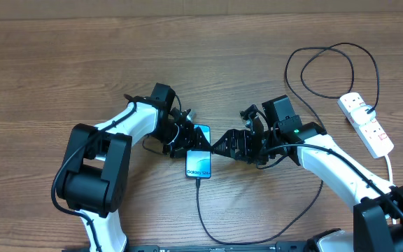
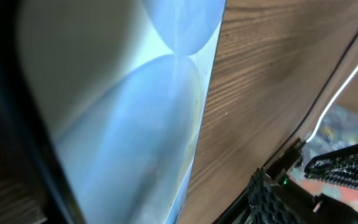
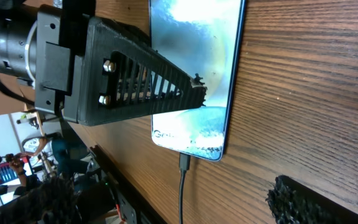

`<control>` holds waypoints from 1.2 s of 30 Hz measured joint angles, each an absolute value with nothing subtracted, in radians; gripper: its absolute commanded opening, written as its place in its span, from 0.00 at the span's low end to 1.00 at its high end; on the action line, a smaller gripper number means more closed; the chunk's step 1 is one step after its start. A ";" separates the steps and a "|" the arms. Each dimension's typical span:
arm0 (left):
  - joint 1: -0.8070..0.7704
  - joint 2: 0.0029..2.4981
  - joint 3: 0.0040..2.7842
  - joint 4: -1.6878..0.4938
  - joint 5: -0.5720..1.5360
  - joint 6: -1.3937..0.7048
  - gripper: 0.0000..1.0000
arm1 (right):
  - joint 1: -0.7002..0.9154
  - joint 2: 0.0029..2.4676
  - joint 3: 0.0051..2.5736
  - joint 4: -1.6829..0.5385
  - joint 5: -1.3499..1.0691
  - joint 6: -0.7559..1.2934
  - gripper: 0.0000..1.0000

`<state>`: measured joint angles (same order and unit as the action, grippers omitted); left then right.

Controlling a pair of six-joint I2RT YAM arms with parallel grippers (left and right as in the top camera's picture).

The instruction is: Plug charger to phone and switch on socket

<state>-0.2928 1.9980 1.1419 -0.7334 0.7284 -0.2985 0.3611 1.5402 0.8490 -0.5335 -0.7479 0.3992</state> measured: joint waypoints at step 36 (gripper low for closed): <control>-0.302 1.964 1.222 -0.880 0.439 -0.414 1.00 | 0.361 1.540 0.849 -0.540 -0.718 0.400 1.00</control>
